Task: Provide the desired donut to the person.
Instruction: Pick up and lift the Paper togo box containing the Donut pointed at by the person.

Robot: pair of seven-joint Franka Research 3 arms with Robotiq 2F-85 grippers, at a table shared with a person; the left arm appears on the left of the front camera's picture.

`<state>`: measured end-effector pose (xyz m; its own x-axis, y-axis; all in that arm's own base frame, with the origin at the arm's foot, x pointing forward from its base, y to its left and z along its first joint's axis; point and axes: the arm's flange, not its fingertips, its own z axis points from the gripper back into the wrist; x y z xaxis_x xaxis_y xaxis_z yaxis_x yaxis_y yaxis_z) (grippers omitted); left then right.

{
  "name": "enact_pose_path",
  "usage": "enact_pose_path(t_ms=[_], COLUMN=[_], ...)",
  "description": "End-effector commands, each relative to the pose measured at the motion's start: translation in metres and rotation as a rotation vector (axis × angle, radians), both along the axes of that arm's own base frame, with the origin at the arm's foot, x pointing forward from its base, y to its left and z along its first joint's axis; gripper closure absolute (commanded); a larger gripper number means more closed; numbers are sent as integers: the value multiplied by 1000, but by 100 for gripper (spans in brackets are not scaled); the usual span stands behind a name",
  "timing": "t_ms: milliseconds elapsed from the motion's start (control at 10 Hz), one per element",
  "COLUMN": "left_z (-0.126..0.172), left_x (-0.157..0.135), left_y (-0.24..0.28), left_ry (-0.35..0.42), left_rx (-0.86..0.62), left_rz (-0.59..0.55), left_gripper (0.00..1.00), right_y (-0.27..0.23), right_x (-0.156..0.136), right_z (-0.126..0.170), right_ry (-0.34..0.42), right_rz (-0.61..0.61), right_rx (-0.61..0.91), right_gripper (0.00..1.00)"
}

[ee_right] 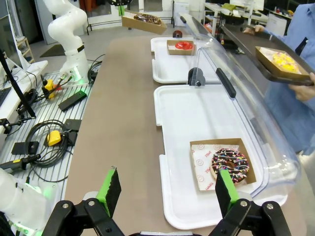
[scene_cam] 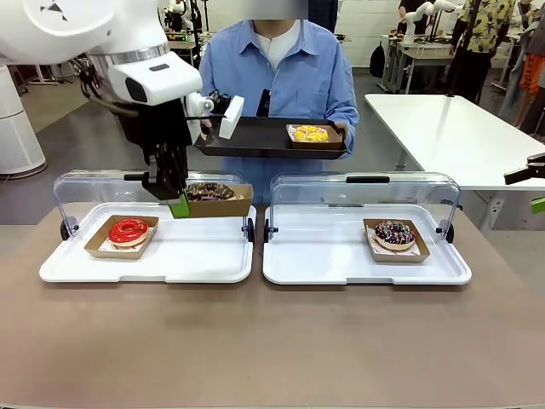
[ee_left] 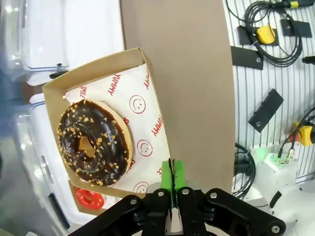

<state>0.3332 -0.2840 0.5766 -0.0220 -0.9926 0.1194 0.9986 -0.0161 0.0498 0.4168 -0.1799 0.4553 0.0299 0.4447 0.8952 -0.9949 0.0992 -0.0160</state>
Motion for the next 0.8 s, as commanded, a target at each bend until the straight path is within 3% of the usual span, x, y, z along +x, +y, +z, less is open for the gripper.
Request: enact_pose_path(t_ms=[0,300,400,700], left_z=[14,19,21,21], left_x=[1,23,4,4], left_y=[-9,-1,-4,-4], left_ry=[-65,-50,-71,-71], left_rx=[36,17,32,32], left_rz=[13,33,-2,-2], left_gripper=[100,100,100,100], right_y=[0,0,0,0], right_x=[-1,-1,-1,-1], right_z=[-1,-1,-1,-1], right_ry=[-2,-2,-2,-2], right_rz=[3,3,3,3], right_rx=[8,8,8,8], right_gripper=[0,0,0,0])
